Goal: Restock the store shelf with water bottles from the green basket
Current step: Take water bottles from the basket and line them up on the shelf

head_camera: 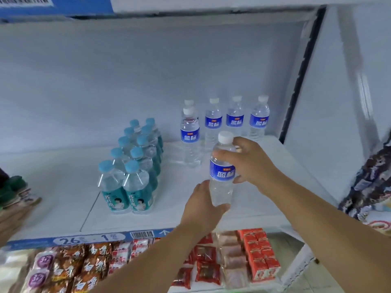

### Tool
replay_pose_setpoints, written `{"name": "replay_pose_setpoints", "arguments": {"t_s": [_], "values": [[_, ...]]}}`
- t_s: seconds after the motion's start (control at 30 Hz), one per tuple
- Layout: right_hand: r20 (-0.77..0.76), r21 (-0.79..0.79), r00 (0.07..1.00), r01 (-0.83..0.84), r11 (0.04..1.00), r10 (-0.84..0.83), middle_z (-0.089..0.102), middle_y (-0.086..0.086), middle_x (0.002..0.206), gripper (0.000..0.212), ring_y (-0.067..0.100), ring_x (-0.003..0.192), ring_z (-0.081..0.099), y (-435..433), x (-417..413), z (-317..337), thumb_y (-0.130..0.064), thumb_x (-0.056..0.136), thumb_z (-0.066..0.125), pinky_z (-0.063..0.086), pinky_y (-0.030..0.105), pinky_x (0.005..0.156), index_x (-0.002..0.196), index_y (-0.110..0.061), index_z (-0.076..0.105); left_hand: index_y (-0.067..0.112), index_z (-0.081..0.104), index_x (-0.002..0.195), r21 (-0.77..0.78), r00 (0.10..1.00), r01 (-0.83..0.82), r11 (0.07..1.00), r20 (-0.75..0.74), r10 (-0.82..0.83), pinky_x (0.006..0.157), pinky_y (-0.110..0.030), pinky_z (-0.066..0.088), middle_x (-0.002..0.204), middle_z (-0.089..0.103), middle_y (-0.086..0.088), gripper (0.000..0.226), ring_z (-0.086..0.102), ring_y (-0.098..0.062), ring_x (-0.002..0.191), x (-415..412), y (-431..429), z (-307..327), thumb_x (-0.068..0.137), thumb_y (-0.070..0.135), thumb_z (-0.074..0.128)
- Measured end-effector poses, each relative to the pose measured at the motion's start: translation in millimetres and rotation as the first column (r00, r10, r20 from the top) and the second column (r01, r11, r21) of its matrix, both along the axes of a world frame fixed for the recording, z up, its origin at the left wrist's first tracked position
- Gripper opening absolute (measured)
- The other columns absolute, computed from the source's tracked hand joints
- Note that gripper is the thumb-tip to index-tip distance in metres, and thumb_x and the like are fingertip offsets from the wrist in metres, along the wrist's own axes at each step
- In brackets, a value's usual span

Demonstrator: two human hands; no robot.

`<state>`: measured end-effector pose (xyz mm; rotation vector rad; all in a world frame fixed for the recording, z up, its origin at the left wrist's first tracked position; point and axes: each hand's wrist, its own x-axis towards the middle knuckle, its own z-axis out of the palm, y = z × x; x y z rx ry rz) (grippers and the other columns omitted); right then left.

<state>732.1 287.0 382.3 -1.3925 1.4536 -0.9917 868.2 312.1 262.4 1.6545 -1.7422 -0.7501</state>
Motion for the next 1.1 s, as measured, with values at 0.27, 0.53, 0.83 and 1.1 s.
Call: {"name": "replay_pose_setpoints", "arguments": {"t_s": [0.27, 0.53, 0.83, 1.1], "values": [[-0.01, -0.011, 0.996, -0.087, 0.996, 0.087, 0.054, -0.008, 0.13, 0.061, 0.021, 0.117, 0.06, -94.3, -10.5, -15.8, -0.044, 0.082, 0.081, 0.059, 0.051, 0.086, 0.134, -0.033, 0.051, 0.033, 0.05, 0.135, -0.008, 0.986, -0.169, 0.986, 0.004, 0.169, 0.095, -0.033, 0.051, 0.131, 0.065, 0.008, 0.055, 0.063, -0.019, 0.118, -29.6, -87.3, -15.0, 0.086, 0.035, 0.075], [0.004, -0.07, 1.0, -0.025, 0.997, 0.025, 0.056, -0.007, 0.128, 0.069, 0.02, 0.114, 0.062, -139.7, -3.2, -21.9, -0.041, 0.08, 0.082, 0.061, 0.044, 0.081, 0.14, -0.027, 0.051, 0.032, 0.055, 0.13, 0.001, 0.973, -0.221, 0.975, -0.065, 0.221, 0.097, -0.036, 0.053, 0.128, 0.066, 0.007, 0.043, 0.064, -0.02, 0.116, -35.3, -118.4, -19.0, 0.089, 0.025, 0.067], [0.008, -0.083, 1.0, -0.019, 0.996, 0.019, 0.053, -0.006, 0.122, 0.068, 0.016, 0.105, 0.056, -158.4, 0.6, -18.4, -0.038, 0.083, 0.08, 0.057, 0.04, 0.09, 0.141, -0.024, 0.048, 0.03, 0.052, 0.133, 0.05, 0.979, -0.185, 0.981, -0.078, 0.188, 0.102, -0.038, 0.053, 0.129, 0.065, 0.007, 0.047, 0.063, -0.02, 0.118, -32.1, -123.9, -10.1, 0.089, 0.018, 0.061], [-0.028, -0.092, 0.994, -0.108, 0.99, 0.106, 0.058, -0.005, 0.133, 0.073, 0.017, 0.12, 0.059, -164.0, -1.8, -27.5, -0.048, 0.083, 0.078, 0.055, 0.039, 0.094, 0.144, -0.027, 0.044, 0.02, 0.038, 0.151, 0.142, 0.995, -0.093, 0.985, -0.009, 0.095, 0.095, -0.028, 0.051, 0.149, 0.051, 0.003, 0.062, 0.057, -0.016, 0.13, -19.8, -121.4, 1.0, 0.095, 0.022, 0.063]]}}
